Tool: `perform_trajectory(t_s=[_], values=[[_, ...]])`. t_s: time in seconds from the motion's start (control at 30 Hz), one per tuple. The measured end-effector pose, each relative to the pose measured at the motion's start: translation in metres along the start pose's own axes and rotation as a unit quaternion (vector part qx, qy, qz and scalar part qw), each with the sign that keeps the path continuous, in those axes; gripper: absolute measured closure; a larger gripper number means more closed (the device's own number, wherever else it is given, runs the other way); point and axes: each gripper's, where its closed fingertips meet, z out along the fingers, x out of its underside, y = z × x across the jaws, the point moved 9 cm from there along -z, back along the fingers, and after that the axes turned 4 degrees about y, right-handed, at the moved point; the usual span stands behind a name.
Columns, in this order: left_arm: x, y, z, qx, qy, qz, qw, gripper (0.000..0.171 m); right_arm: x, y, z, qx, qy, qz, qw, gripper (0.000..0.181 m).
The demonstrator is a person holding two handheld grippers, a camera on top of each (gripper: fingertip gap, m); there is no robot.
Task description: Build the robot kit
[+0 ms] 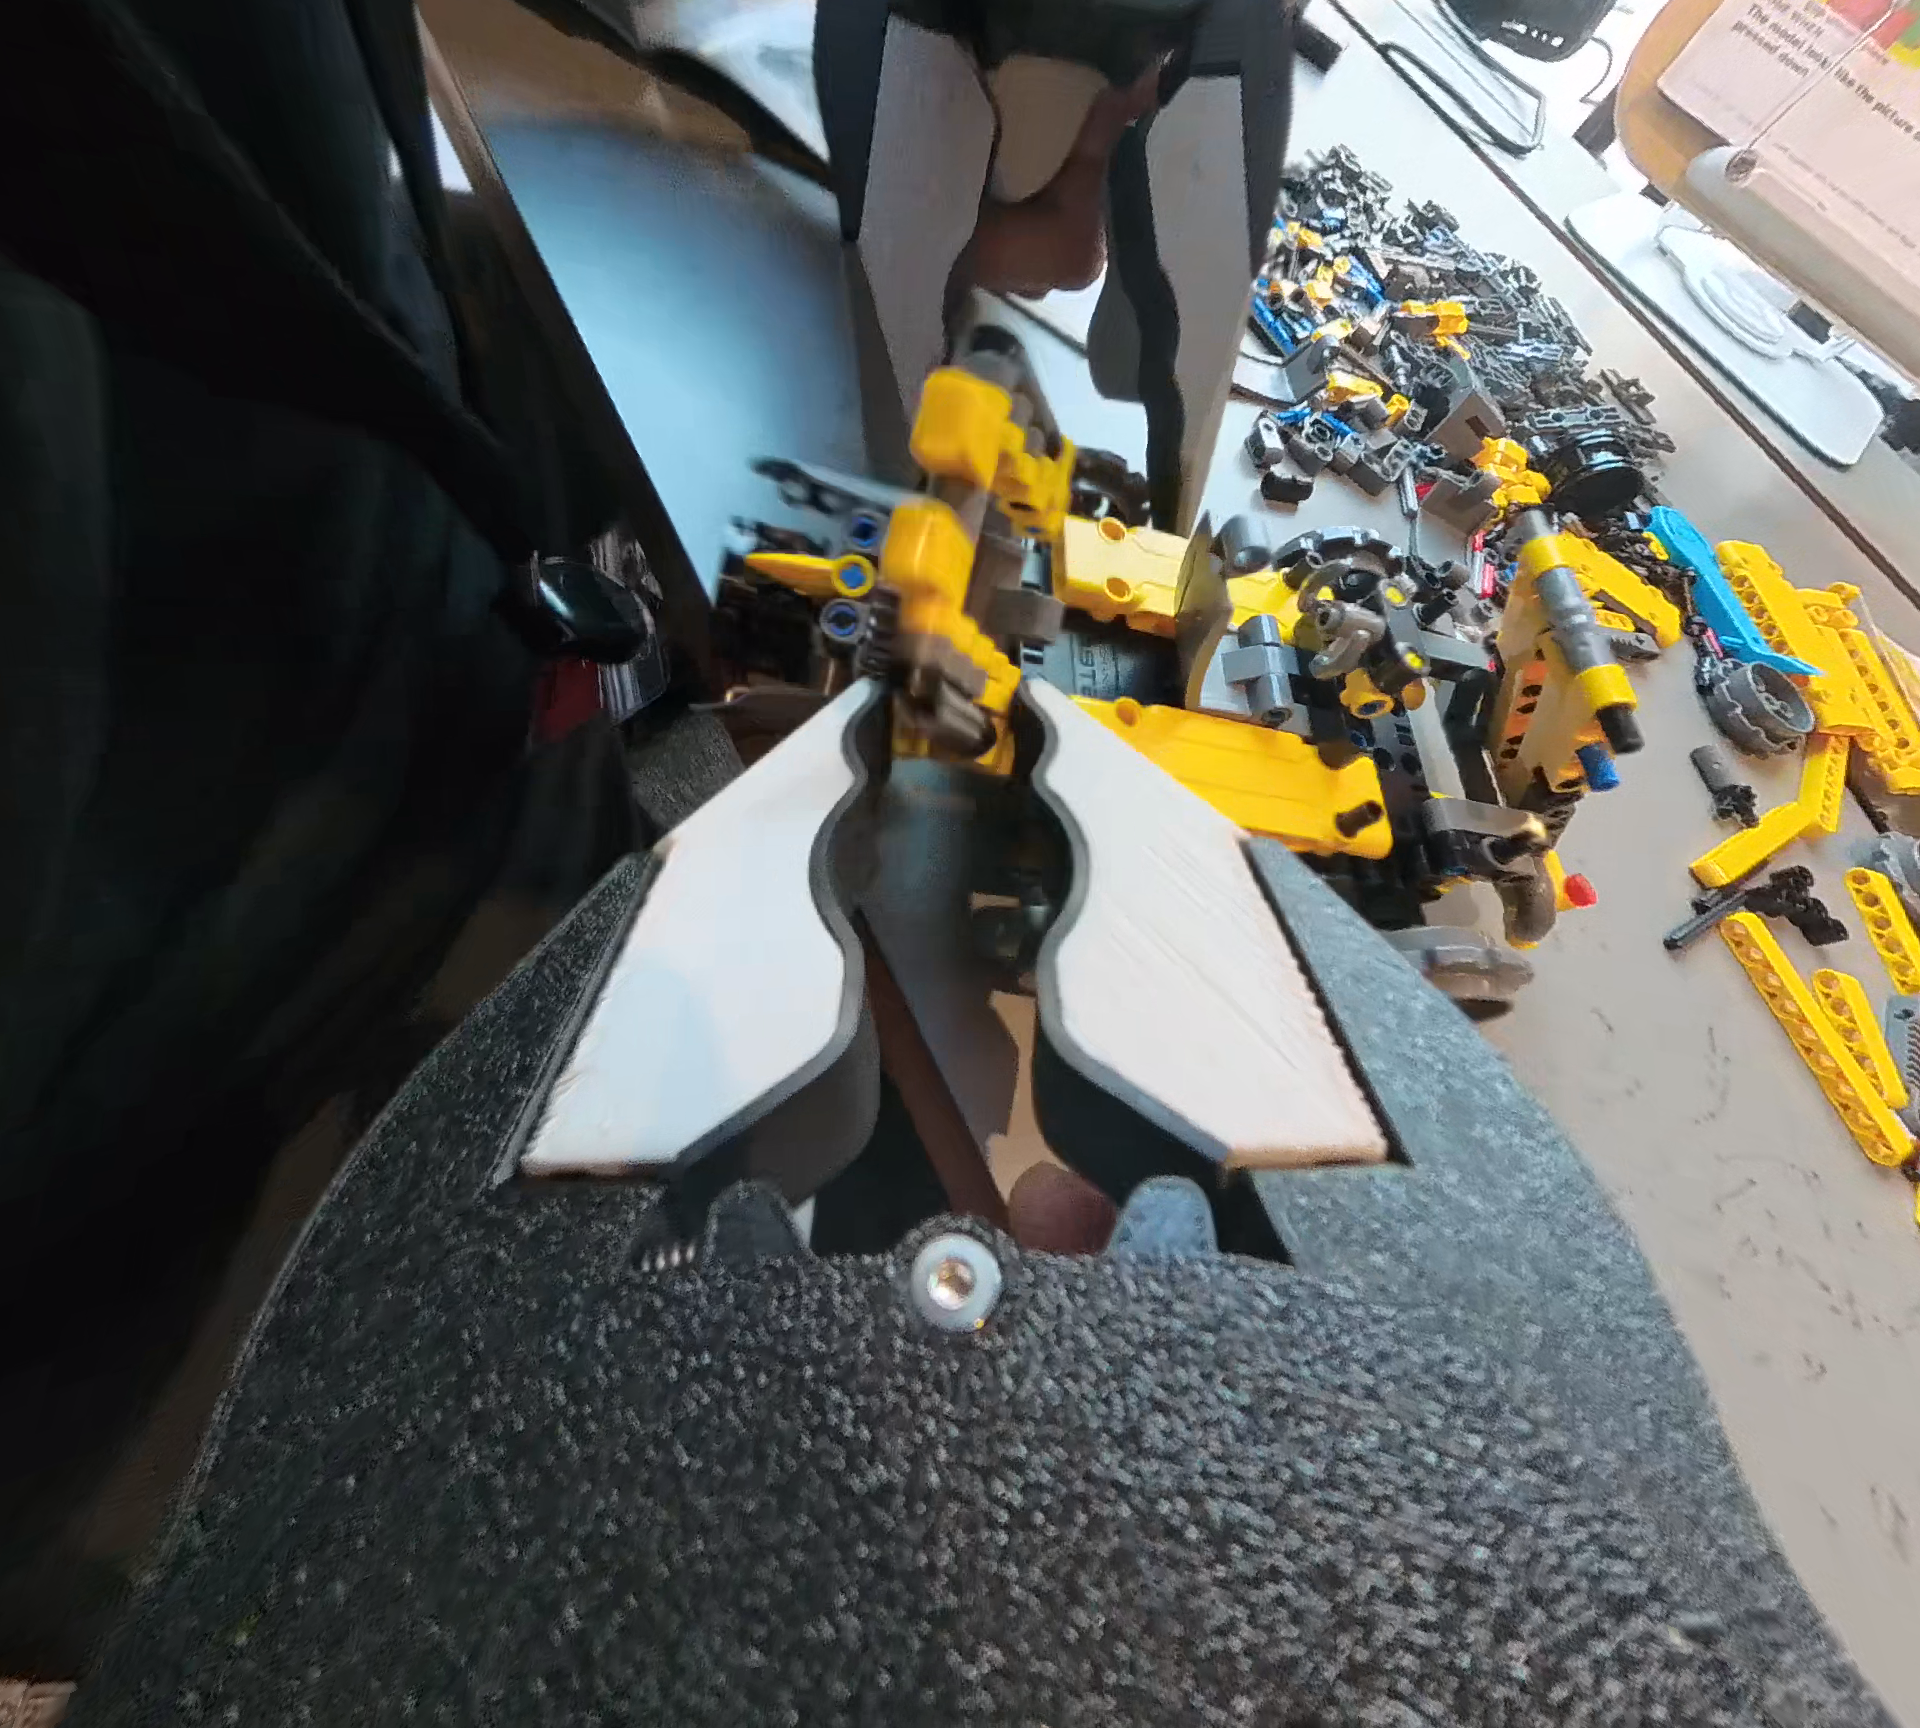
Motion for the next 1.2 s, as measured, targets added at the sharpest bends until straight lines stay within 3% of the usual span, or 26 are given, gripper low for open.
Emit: perform_trajectory(t_s=[0.07,0.13,0.33,0.53,0.67,0.9,1.03,1.2], values=[[-0.001,0.003,-0.002,0.017,-0.016,0.004,1.000,0.129,0.001,-0.002,0.001,-0.011,0.000,0.006,1.000,0.158],[-0.002,0.006,-0.002,0.037,-0.024,0.005,0.999,0.137,0.000,-0.005,0.003,-0.024,0.001,0.024,0.999,0.160],[-0.003,0.005,0.003,0.021,-0.019,0.041,0.999,0.129,-0.002,-0.011,0.004,-0.040,0.016,0.041,0.998,0.161],[-0.003,0.005,0.002,0.021,-0.023,0.041,0.999,0.135,-0.006,-0.013,-0.002,-0.068,0.034,0.047,0.996,0.162],[-0.004,0.008,-0.007,0.017,-0.062,0.027,0.998,0.134,-0.007,-0.015,-0.007,-0.070,0.046,0.044,0.996,0.162],[-0.019,0.001,-0.007,0.023,-0.088,0.024,0.996,0.119,0.000,-0.018,-0.011,-0.077,0.035,0.068,0.994,0.163],[-0.028,-0.017,0.001,0.028,-0.088,0.055,0.994,0.130,-0.006,-0.016,-0.009,-0.073,0.030,0.057,0.995,0.163],[-0.030,-0.024,0.005,0.027,-0.091,0.071,0.993,0.129,-0.009,-0.011,-0.008,-0.068,0.027,0.055,0.996,0.163]])
